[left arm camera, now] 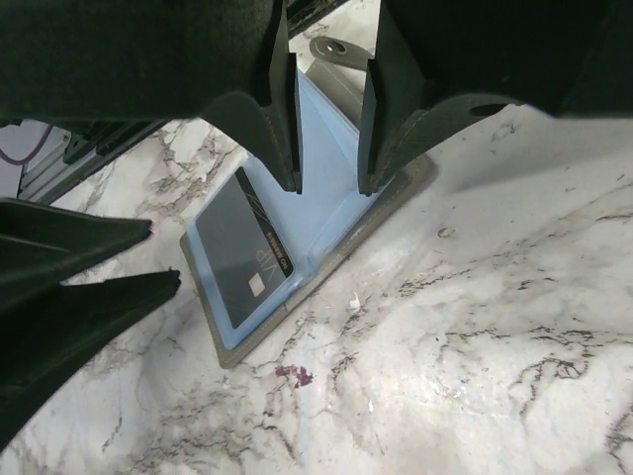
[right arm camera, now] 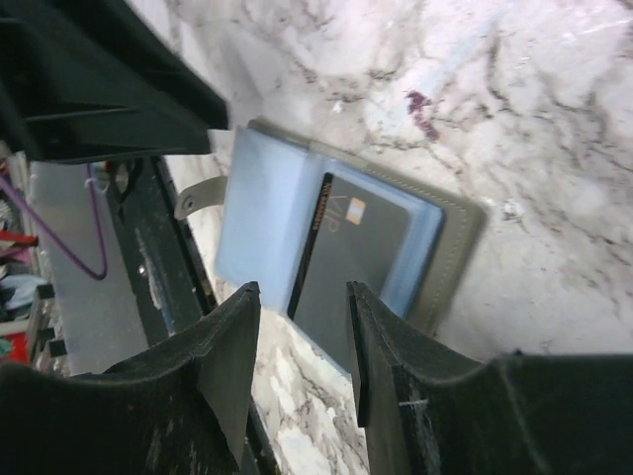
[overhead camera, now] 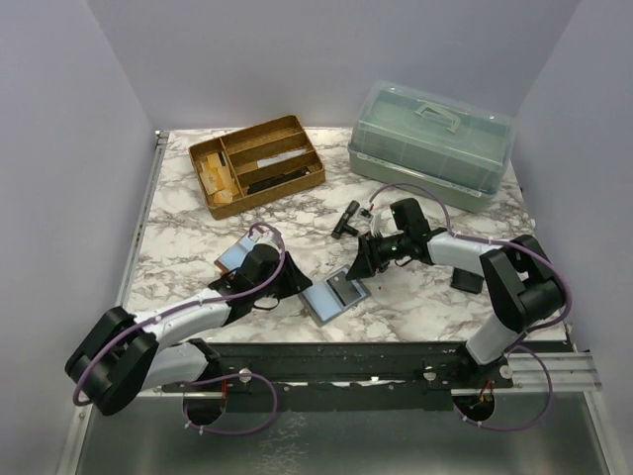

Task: Take the credit cards out of the card holder
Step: Place the card holder at the center of the board.

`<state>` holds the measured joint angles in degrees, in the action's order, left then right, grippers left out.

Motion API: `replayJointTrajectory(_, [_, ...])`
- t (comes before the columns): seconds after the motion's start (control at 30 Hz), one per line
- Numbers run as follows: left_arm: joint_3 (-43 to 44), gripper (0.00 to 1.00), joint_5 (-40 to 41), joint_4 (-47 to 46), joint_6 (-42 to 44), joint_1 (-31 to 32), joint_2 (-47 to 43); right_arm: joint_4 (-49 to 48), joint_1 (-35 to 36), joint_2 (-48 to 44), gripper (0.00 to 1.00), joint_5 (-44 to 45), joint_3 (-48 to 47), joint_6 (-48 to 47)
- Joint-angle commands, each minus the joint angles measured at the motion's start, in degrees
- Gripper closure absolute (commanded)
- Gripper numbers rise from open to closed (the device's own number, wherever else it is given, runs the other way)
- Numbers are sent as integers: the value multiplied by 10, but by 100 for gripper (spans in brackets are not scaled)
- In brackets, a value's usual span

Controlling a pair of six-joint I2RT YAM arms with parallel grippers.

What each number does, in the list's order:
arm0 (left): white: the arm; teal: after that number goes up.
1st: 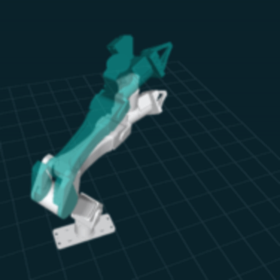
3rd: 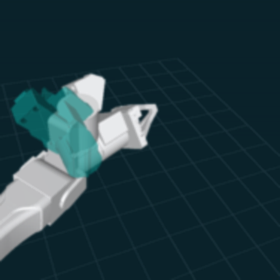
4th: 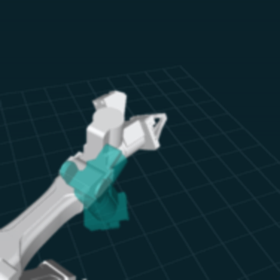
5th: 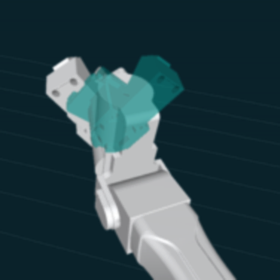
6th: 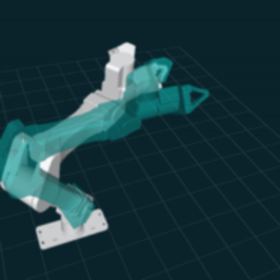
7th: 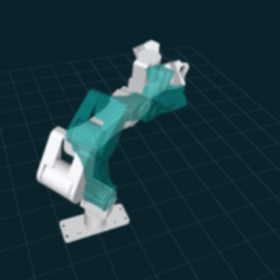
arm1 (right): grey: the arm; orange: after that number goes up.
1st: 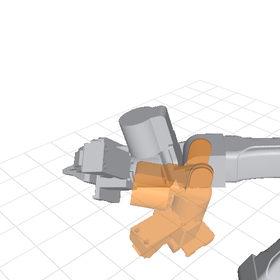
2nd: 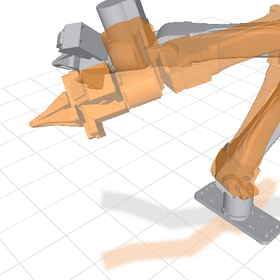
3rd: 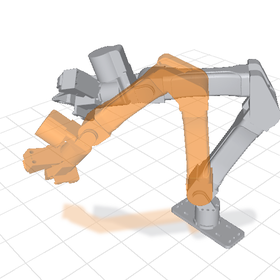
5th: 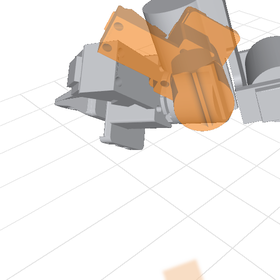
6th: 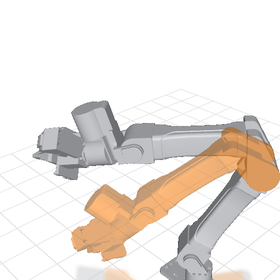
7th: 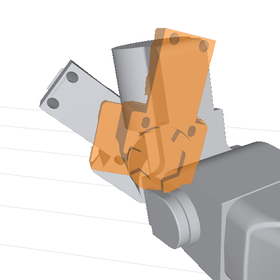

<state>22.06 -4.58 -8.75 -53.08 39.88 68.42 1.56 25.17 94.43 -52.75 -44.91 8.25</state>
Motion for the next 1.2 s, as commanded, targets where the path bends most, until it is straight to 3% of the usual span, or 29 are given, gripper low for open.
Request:
replayJointTrajectory(0.0, [26, 64, 31, 62, 24, 5, -74, 15, 3, 15, 55, 78, -20, 8])
replayJointTrajectory(0.17, [28, 60, -35, -23, 0, 9, -100, 28, 11, 27, 56, 92, -29, 6])
replayJointTrajectory(0.47, [26, 60, -82, -159, -91, 34, 64, 42, 14, 36, 58, 105, -38, 4])
replayJointTrajectory(1.17, [-2, 68, -49, -191, -101, 40, 193, 77, 23, 67, 59, 124, -56, -10])
